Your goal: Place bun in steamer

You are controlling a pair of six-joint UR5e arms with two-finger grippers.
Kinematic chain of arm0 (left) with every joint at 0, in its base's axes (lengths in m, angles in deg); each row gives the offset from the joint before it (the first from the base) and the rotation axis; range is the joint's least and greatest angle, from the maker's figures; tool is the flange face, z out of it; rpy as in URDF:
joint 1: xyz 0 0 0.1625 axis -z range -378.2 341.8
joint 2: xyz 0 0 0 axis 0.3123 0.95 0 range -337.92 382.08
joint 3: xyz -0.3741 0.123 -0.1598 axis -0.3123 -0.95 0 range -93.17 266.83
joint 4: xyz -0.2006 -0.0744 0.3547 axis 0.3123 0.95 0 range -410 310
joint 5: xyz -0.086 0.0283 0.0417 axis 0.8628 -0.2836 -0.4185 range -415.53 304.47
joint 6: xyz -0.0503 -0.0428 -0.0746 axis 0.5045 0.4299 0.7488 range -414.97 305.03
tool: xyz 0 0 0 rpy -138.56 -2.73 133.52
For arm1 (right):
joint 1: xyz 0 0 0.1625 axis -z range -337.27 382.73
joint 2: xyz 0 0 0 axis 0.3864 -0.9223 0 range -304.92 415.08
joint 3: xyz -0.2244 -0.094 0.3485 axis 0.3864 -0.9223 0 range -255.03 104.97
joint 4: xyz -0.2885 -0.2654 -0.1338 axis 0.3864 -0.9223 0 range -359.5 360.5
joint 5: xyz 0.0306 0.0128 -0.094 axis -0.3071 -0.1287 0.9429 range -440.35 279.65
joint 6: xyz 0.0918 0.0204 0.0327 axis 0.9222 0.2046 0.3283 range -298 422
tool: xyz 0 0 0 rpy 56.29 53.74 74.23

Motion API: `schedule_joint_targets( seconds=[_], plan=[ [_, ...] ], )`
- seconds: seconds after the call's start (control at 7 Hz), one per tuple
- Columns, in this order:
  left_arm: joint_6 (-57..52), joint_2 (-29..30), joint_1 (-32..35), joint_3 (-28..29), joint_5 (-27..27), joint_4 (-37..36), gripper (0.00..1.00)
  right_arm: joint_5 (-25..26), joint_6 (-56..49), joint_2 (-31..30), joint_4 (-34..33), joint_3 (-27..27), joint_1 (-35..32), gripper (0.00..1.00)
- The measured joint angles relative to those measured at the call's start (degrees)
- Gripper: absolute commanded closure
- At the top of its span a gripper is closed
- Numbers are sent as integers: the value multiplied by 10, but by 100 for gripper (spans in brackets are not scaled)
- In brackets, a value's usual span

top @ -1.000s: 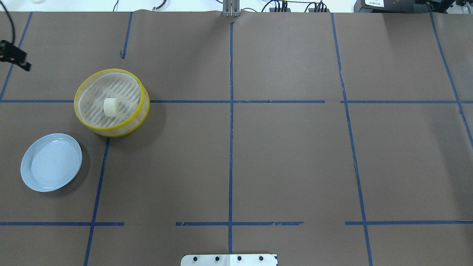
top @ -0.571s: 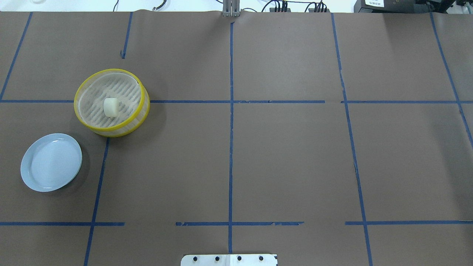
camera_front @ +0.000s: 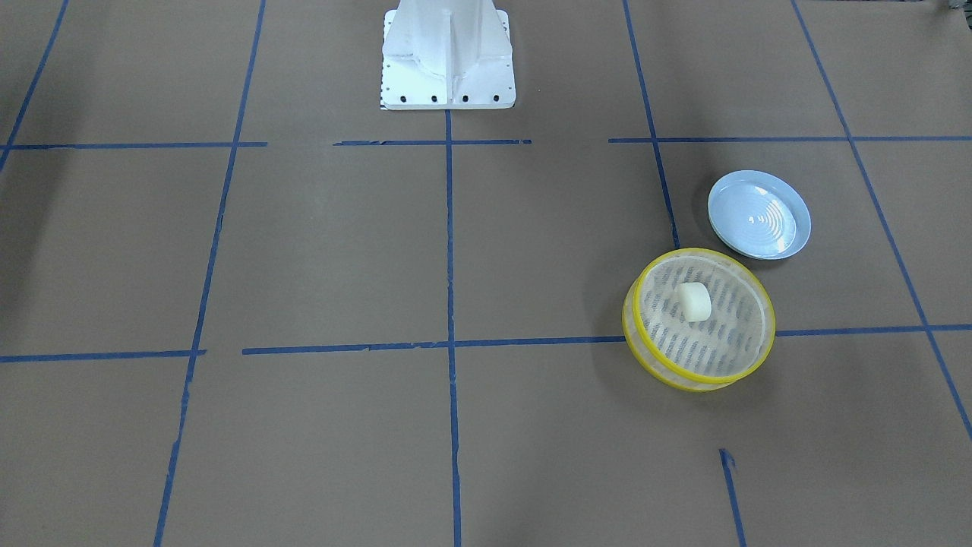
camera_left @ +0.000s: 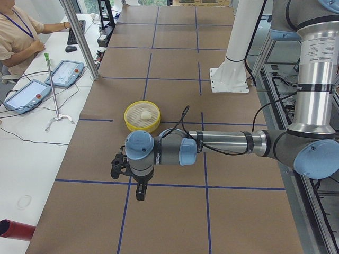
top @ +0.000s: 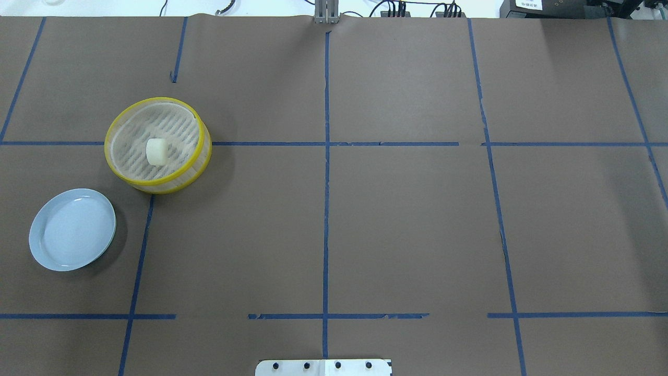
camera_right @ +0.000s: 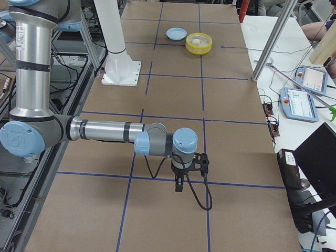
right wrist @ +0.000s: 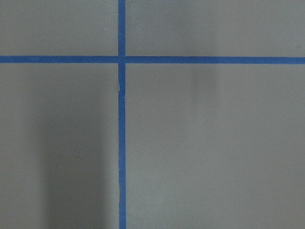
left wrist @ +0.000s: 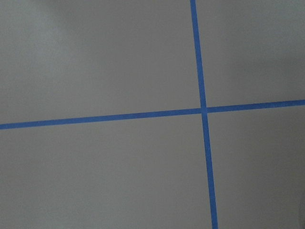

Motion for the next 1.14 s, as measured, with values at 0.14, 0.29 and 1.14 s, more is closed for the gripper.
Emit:
schedule_joint_targets(
  seconds=[0.14,0.29,1.14],
  plan=[
    [4,-3,0,3,17,-5,0,0,0,0,0,0,0,0],
    [12,-4,-1,4,39,-7,0,0,0,0,0,0,0,0],
    [15,-22,-7,-4,40,-1,0,0,0,0,0,0,0,0]
  ],
)
